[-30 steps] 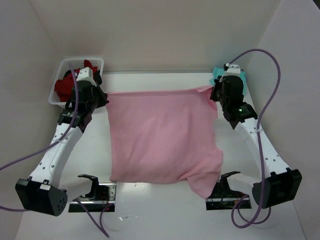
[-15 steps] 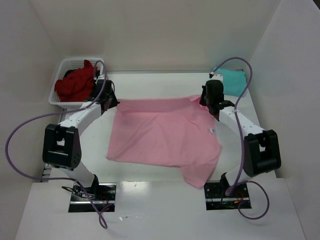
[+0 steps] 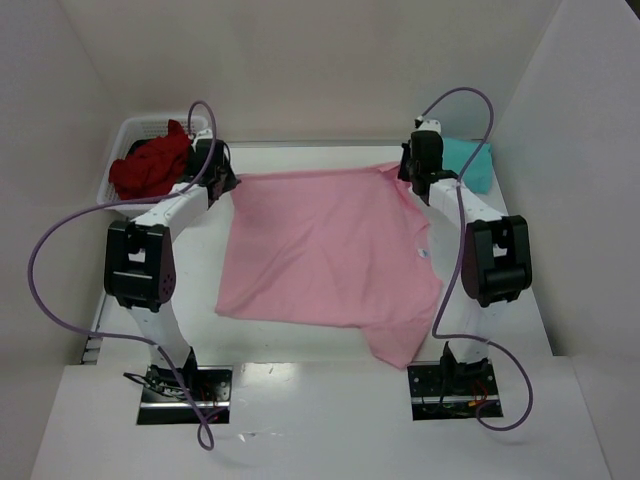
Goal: Fold and stack the t-shirts
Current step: Flatten out the tshirt
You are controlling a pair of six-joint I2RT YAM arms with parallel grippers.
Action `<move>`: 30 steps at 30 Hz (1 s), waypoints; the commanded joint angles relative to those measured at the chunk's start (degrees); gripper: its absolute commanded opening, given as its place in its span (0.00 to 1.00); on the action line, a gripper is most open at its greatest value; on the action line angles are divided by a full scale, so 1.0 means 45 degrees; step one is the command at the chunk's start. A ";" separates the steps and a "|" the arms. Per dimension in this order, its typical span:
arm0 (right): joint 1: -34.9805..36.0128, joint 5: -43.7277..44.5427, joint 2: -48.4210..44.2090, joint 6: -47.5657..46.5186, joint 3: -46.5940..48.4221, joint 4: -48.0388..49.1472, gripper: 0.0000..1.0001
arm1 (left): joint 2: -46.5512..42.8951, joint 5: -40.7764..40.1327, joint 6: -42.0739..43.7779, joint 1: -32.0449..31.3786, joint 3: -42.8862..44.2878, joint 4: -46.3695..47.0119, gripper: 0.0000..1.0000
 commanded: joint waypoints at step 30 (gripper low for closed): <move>-0.0705 -0.3246 0.3067 -0.1811 0.2508 0.0227 0.69 | 0.2497 0.0944 0.0727 0.0693 0.2575 0.0298 0.00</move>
